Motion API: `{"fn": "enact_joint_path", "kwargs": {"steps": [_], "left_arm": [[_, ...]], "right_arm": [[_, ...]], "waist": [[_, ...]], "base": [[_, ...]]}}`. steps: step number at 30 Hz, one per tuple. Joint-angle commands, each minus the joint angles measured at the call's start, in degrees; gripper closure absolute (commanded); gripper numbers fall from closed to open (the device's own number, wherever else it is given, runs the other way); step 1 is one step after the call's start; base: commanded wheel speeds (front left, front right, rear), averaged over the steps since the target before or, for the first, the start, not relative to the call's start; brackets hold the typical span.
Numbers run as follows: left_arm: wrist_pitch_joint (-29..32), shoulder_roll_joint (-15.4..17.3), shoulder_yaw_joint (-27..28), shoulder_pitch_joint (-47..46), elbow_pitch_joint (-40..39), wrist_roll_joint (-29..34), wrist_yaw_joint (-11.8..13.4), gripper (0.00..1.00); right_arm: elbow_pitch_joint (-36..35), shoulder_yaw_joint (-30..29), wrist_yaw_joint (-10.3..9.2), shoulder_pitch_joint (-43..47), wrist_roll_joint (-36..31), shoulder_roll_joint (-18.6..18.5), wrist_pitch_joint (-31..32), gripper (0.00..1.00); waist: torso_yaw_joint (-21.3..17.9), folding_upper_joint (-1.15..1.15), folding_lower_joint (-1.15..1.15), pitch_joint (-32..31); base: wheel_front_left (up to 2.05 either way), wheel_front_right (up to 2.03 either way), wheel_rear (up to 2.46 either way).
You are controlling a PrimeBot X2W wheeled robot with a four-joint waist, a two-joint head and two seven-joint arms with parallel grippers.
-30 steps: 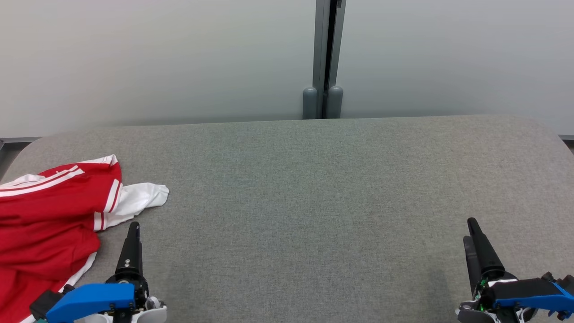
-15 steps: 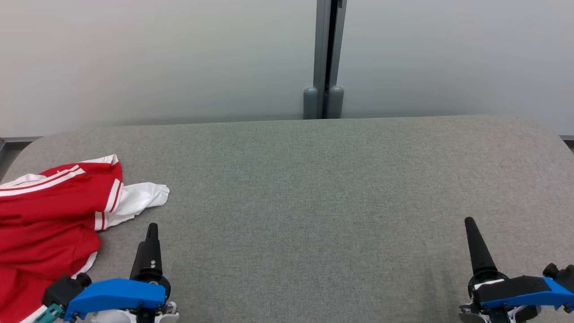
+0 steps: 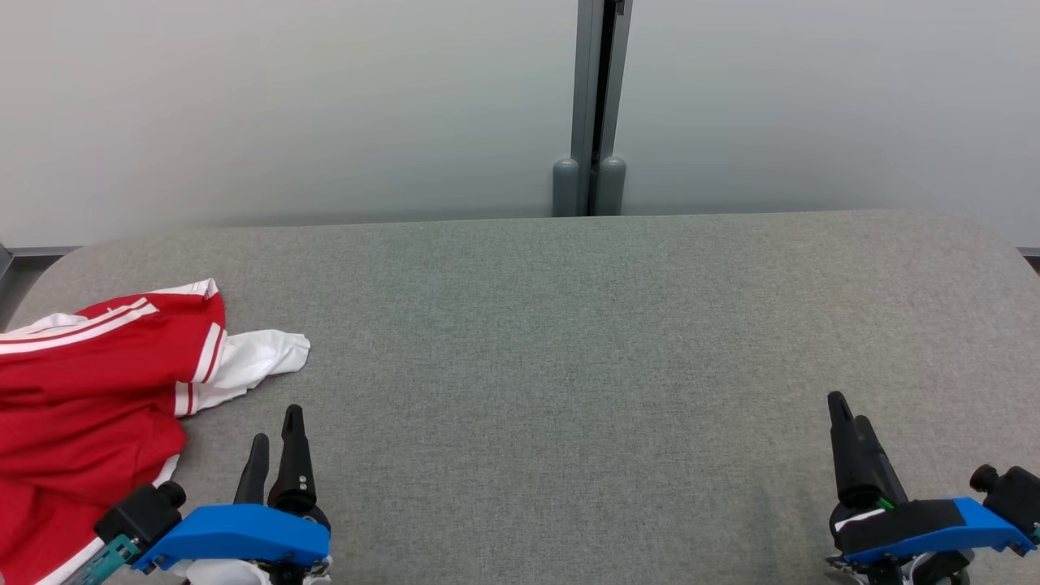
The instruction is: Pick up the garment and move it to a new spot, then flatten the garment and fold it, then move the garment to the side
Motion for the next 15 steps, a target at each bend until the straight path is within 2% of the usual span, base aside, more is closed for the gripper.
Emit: {"fn": "enact_joint_path", "kwargs": {"steps": [1, 15], "left_arm": [[-0.5, 0.4, -0.5, -0.8, -0.7, 1.6, 0.3, 0.00], [-3.0, 1.1, -3.0, -0.8, -0.5, 10.4, 1.6, 0.00]], "right_arm": [[-0.6, 0.2, 0.08, -0.8, -1.7, -0.4, -0.5, 0.00], [0.1, 0.8, 0.10, -1.4, -11.5, -0.5, -2.7, 0.00]], "waist": [[0.0, 0.00, 0.00, 0.0], [0.0, 0.00, 0.00, 0.4]], "base": [[0.00, 0.00, 0.00], [0.00, 0.00, 0.00]]}}
